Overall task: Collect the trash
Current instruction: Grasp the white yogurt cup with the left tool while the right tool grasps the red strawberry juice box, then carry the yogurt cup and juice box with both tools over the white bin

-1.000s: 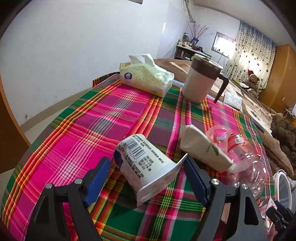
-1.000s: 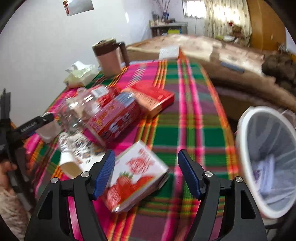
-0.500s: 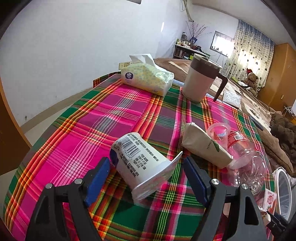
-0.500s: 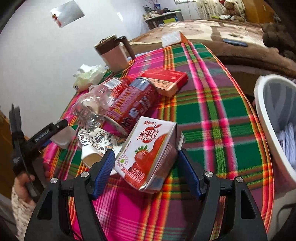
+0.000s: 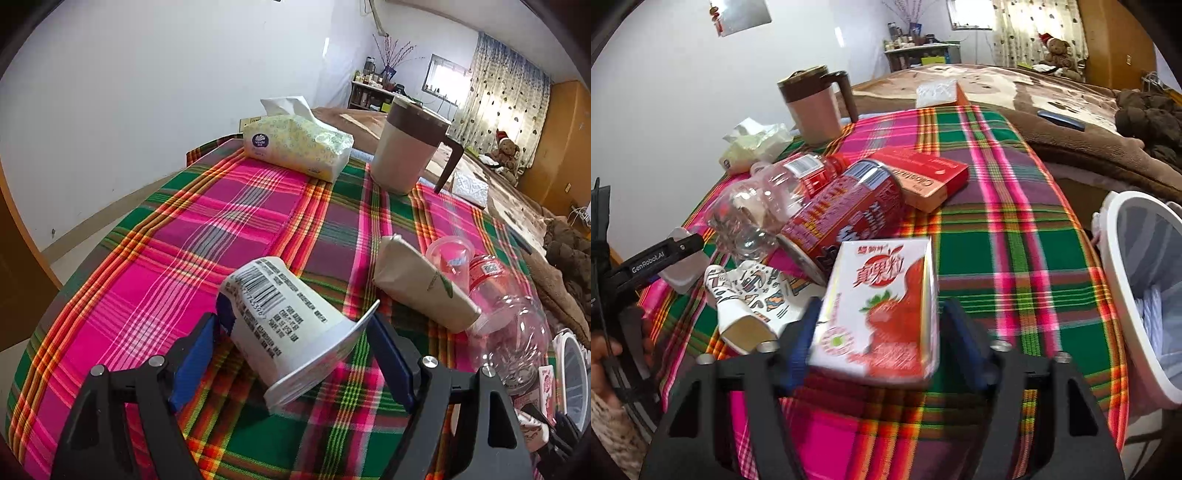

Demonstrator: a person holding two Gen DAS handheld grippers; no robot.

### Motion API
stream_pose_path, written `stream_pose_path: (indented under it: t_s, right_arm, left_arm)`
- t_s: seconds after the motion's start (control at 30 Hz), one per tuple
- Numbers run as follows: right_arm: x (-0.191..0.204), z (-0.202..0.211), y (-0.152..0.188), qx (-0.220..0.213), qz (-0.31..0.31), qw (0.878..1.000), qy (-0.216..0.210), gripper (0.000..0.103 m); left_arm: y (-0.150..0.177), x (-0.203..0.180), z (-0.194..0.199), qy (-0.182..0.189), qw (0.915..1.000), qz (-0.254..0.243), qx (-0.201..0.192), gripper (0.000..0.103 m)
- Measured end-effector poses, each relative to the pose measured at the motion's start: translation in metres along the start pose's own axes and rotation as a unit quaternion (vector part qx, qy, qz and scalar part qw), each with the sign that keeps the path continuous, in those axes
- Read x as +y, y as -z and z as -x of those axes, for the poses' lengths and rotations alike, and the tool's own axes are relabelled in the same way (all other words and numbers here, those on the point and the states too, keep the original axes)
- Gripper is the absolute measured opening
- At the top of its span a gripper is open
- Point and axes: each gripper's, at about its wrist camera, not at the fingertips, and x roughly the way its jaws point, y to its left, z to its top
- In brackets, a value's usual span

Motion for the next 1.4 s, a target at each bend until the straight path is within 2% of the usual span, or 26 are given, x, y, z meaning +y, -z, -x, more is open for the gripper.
stream_pose_path:
  t_s: [0.07,0.13,0.27,0.4,0.7,1.0,1.4]
  right_arm:
    - [-0.003,0.002,-0.001,-0.004,-0.001,1.0,0.002,0.057]
    - [-0.004,0.003,-0.001,-0.006,-0.001,1.0,0.001,0.057]
    - [-0.004,0.002,-0.003,-0.007,0.002,1.0,-0.002,0.057]
    - [-0.004,0.004,-0.003,-0.012,0.007,1.0,-0.008,0.057]
    - [-0.009,0.008,-0.006,-0.022,0.008,1.0,-0.02,0.057]
    - [-0.017,0.026,-0.012,-0.044,0.009,0.999,-0.026,0.057]
    - [-0.04,0.059,-0.022,-0.07,0.011,0.997,-0.031,0.057]
  left_arm:
    - [-0.001,0.0,0.0,0.004,1.0,0.003,-0.001,0.083]
    - [-0.002,-0.003,-0.003,-0.013,0.9999,-0.002,0.0,0.083]
    - [-0.003,-0.002,-0.006,-0.023,0.9997,0.01,-0.001,0.083]
    - [-0.004,0.003,-0.007,-0.011,0.9997,0.022,-0.002,0.08]
    - [0.001,-0.004,0.009,-0.013,0.9996,0.005,-0.023,0.08]
    - [0.006,-0.026,0.043,0.008,0.9987,-0.023,-0.045,0.08]
    - [0.015,-0.075,0.087,0.056,0.9935,-0.07,-0.07,0.08]
